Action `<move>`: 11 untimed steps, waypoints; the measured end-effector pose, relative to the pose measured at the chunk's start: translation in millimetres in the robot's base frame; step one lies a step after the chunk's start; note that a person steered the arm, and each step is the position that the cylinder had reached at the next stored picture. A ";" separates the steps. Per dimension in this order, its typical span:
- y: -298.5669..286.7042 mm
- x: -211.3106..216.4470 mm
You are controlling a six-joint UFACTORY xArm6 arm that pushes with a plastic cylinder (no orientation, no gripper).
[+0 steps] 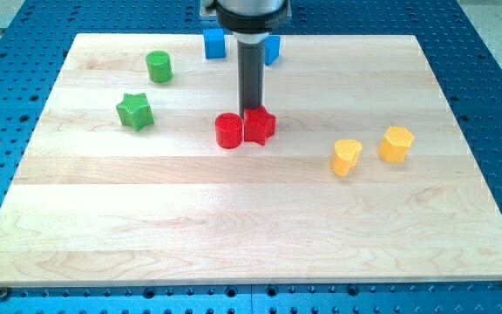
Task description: Move the red circle to bottom right to the green star
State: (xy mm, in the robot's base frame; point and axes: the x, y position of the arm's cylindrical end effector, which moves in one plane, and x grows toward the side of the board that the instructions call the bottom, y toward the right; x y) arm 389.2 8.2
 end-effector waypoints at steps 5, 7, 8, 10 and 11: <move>-39.1 53.4; -51.8 70.5; -46.6 109.0; -176.3 118.8; -126.2 100.0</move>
